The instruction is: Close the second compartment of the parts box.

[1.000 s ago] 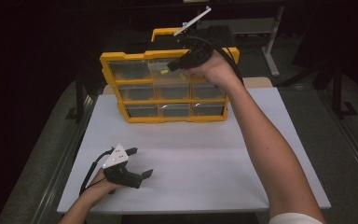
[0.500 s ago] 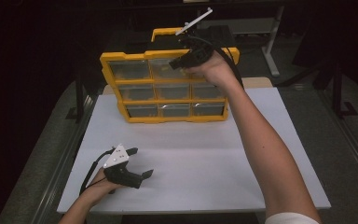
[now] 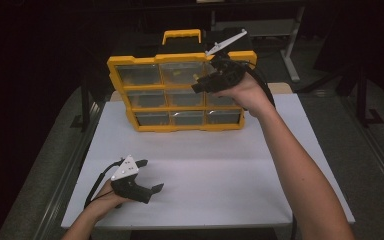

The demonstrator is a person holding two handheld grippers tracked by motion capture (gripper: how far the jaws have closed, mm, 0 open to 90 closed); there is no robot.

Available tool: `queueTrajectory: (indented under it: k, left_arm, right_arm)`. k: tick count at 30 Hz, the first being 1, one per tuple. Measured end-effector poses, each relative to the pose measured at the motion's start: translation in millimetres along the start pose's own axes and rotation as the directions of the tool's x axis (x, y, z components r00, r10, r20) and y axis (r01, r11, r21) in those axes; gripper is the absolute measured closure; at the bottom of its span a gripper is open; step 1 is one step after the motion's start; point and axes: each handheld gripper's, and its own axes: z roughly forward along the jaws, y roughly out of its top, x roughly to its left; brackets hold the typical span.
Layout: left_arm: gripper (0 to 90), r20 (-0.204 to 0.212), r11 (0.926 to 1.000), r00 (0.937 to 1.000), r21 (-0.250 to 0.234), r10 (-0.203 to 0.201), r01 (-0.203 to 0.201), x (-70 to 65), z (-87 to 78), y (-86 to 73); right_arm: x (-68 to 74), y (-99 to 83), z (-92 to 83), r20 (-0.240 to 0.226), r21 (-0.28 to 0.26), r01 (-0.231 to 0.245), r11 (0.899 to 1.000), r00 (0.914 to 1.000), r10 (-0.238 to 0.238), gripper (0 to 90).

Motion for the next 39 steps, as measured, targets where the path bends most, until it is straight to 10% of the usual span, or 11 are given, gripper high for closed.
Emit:
queueTrajectory:
  k: [32, 39]
  left_arm:
    - [0.0, -0.011, 0.9997, 0.9997, 0.014, -0.022, 0.022, 4.9, -1.4, -1.8]
    - [0.0, -0.019, 0.9994, 0.9994, 0.017, -0.03, 0.031, 4.9, -1.6, -1.9]
  right_arm:
    - [9.9, -148.5, 7.0, 0.074, -0.004, -0.041, 0.999, 0.9964, 0.041, 2.2]
    - [14.7, -181.6, 6.9, 0.076, 0.003, -0.069, 0.998, 0.9947, 0.069, 1.2]
